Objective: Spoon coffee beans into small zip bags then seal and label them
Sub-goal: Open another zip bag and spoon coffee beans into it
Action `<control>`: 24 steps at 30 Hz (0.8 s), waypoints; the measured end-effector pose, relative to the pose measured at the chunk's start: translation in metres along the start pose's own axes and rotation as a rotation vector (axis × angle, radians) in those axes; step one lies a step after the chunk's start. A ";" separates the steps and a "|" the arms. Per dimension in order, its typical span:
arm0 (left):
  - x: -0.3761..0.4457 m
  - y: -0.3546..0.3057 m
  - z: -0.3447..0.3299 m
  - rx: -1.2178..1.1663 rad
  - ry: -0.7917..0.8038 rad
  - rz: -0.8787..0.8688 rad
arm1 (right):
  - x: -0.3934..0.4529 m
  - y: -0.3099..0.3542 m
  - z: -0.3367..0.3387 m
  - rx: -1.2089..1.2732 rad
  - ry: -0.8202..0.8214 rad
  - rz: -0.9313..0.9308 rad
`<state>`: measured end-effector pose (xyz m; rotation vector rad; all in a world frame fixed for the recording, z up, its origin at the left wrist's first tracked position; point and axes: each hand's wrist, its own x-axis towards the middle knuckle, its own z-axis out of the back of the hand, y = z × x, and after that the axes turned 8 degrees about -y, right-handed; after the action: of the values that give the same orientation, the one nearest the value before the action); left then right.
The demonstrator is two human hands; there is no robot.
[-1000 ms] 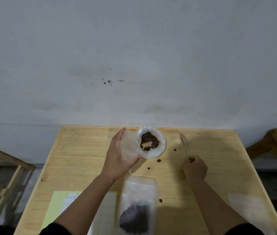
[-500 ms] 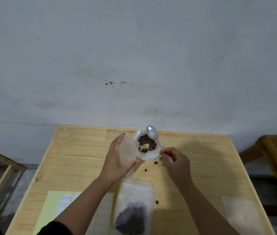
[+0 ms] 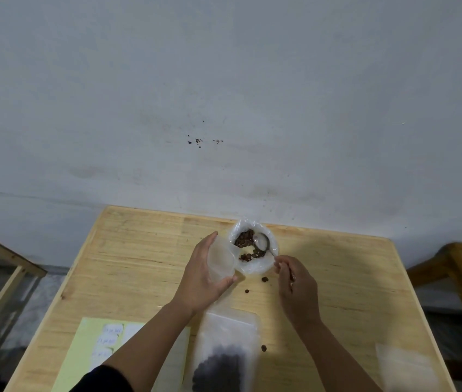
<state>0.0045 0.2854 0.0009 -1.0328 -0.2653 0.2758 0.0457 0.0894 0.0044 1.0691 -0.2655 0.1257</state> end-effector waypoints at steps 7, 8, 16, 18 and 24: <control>0.005 0.005 -0.015 -0.032 0.043 0.065 | 0.005 -0.011 -0.008 -0.006 -0.018 -0.197; 0.006 0.005 -0.017 -0.034 0.047 0.076 | 0.007 -0.011 -0.010 0.020 -0.012 -0.265; 0.013 0.007 -0.025 -0.028 0.077 0.088 | 0.021 -0.010 -0.023 0.508 0.035 -0.819; 0.013 0.009 -0.024 -0.030 0.072 0.095 | 0.023 -0.008 -0.021 0.561 0.003 -0.866; 0.013 0.010 -0.024 -0.026 0.067 0.111 | 0.030 -0.002 -0.006 0.502 -0.116 -0.797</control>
<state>0.0242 0.2755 -0.0183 -1.0825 -0.1517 0.3374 0.0763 0.0923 0.0082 1.6102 0.1129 -0.6155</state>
